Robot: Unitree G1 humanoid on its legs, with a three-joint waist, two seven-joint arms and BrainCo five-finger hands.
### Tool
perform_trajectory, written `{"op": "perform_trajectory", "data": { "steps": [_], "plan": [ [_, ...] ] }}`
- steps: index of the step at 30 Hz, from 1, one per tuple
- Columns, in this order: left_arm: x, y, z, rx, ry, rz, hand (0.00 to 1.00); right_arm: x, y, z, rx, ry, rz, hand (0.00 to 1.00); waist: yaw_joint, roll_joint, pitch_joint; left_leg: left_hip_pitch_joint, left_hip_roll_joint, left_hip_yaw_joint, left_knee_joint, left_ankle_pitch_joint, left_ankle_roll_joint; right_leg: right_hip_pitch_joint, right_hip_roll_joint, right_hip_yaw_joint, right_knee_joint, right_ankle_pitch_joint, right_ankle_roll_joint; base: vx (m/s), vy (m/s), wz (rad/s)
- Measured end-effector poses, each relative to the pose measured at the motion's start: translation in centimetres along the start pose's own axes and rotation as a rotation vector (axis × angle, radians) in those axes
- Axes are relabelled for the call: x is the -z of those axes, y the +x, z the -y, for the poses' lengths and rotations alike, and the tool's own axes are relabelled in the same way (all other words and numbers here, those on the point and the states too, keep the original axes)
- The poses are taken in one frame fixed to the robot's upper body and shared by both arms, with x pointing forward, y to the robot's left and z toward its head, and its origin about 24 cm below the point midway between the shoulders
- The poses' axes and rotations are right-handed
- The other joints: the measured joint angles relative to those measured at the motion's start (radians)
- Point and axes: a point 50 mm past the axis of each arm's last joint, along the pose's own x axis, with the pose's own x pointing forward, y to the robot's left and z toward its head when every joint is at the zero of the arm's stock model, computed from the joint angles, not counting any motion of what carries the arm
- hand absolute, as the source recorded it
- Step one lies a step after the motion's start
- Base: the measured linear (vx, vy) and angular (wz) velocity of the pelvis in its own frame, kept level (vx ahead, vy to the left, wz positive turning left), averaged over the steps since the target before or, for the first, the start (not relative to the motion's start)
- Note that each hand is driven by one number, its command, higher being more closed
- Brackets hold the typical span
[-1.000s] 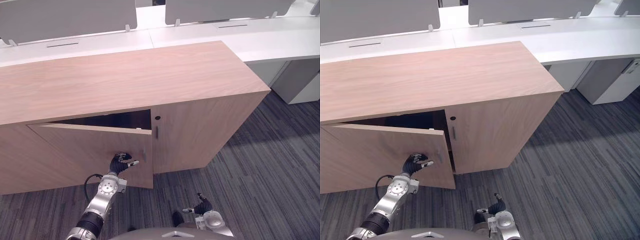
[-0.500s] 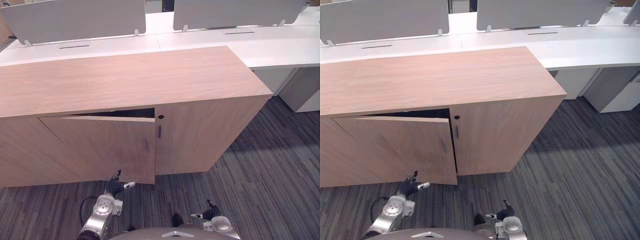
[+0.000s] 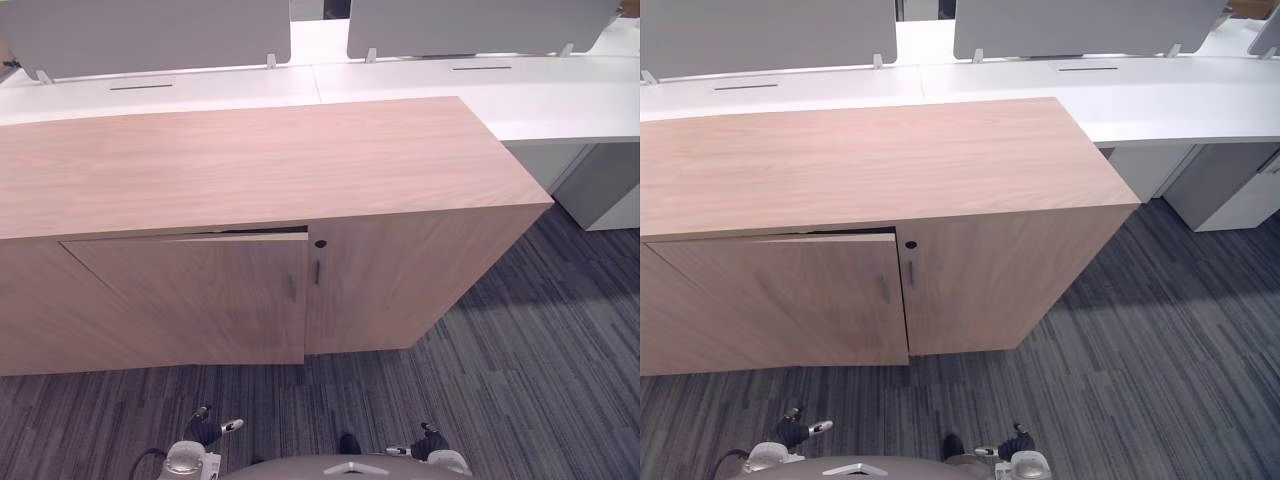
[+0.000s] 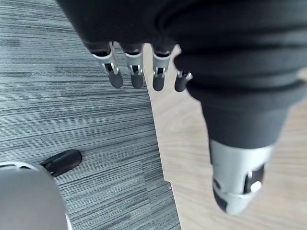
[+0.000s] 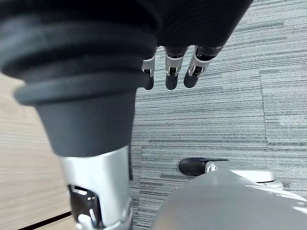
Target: Walk over to the cabinet, pick up the folder, carry it to the office cabinet, place the folder inside the office cabinet, then close the office cabinet door
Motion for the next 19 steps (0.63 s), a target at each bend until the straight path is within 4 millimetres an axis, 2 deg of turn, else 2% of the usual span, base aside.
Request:
{"op": "perform_trajectory", "data": {
  "steps": [7,10,12,19],
  "plan": [
    [0.8,0.0,-0.5,-0.031,-0.059,-0.046,0.00,-0.2,0.1,0.0,0.003,0.014,0.002,0.00,0.018,0.000,0.004,0.027,-0.002,-0.005,0.020,-0.026,0.011,0.029,-0.004,-0.008,0.009,-0.012,-0.002,0.01,-0.004,-0.02],
    [1.6,-0.1,0.0,-0.021,-0.072,-0.081,0.00,0.3,0.0,0.1,0.005,0.016,-0.014,0.00,0.015,-0.001,0.004,0.030,-0.009,-0.029,0.017,-0.023,0.016,0.023,-0.015,-0.034,0.036,-0.039,0.001,-0.10,-0.029,0.19],
    [1.8,-0.2,-0.2,-0.030,-0.082,-0.088,0.00,0.9,-0.1,0.2,0.010,0.030,-0.036,0.00,0.021,-0.002,0.004,0.031,-0.013,-0.032,0.014,-0.019,0.017,0.019,-0.016,-0.036,0.043,-0.043,0.000,-0.09,-0.016,0.09],
    [2.4,-0.4,-0.3,-0.035,-0.086,-0.106,0.00,1.1,0.0,0.3,0.004,0.045,-0.050,0.00,0.025,-0.012,0.005,0.028,-0.022,-0.049,-0.005,-0.008,0.011,0.022,-0.026,-0.056,0.025,-0.045,0.004,-0.04,-0.008,0.07]
  ]
}}
